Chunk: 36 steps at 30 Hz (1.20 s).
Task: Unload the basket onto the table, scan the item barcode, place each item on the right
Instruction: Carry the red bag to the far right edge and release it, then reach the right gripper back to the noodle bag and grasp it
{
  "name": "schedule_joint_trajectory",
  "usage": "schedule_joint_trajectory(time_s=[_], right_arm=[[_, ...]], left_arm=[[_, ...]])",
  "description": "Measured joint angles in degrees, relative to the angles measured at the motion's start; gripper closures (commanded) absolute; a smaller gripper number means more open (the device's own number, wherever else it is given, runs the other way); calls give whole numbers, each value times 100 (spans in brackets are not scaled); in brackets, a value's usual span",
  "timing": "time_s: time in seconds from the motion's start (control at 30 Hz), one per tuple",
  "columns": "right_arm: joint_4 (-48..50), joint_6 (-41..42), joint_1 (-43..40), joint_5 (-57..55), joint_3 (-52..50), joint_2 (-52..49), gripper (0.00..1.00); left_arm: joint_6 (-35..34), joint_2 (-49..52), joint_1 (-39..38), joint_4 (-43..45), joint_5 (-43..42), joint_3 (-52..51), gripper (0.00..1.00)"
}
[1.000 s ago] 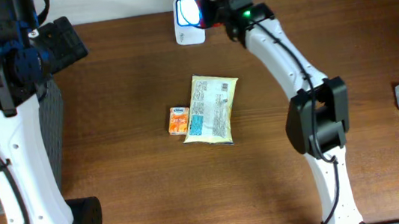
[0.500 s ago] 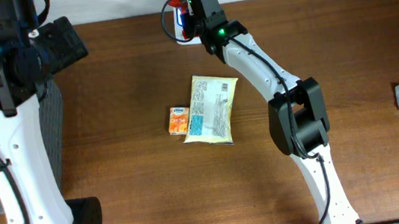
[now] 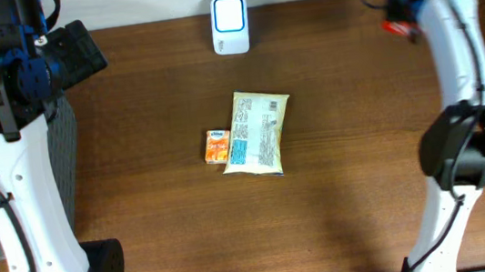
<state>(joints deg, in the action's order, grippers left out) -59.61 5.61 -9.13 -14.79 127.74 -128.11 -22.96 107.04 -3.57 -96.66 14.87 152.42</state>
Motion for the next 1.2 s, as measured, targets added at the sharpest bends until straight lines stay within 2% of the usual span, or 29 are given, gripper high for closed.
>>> schedule_joint_trajectory(time_s=[0.13, 0.17, 0.2, 0.23, 0.47, 0.57, 0.7, 0.77, 0.9, 1.03, 1.2], right_arm=[[-164, 44, -975, 63, -544, -11, 96], [-101, 42, -1169, 118, -702, -11, 89], [66, 48, -1427, 238, -933, -22, 23], [179, 59, -1539, 315, -1062, -24, 1], [424, 63, -1939, 1032, -1394, -52, 1], [227, 66, -1919, 1808, -1394, -52, 1], [-114, 42, -1720, 3388, -1399, -52, 1], [-433, -188, -1410, 4135, -1399, -52, 1], [-1069, -800, -610, 4793, -1399, -52, 1], [-1410, -1099, 328, 4756, -1421, -52, 1], [-977, -1082, 1244, 4546, -1932, -52, 1]], left_arm=[[0, 0, 0, -2, 0, 0, 1], [2, 0, 0, 0, 0, -2, 1], [0, 0, 0, 0, 0, -2, 1], [0, 0, 0, 0, 0, 0, 1], [0, 0, 0, 0, 0, 0, 1], [2, 0, 0, 0, 0, 0, 1], [2, 0, 0, 0, 0, -2, 1], [2, 0, 0, 0, 0, 0, 1], [2, 0, 0, 0, 0, -2, 1], [2, 0, 0, 0, 0, 0, 1], [0, 0, 0, -2, 0, -2, 1]])
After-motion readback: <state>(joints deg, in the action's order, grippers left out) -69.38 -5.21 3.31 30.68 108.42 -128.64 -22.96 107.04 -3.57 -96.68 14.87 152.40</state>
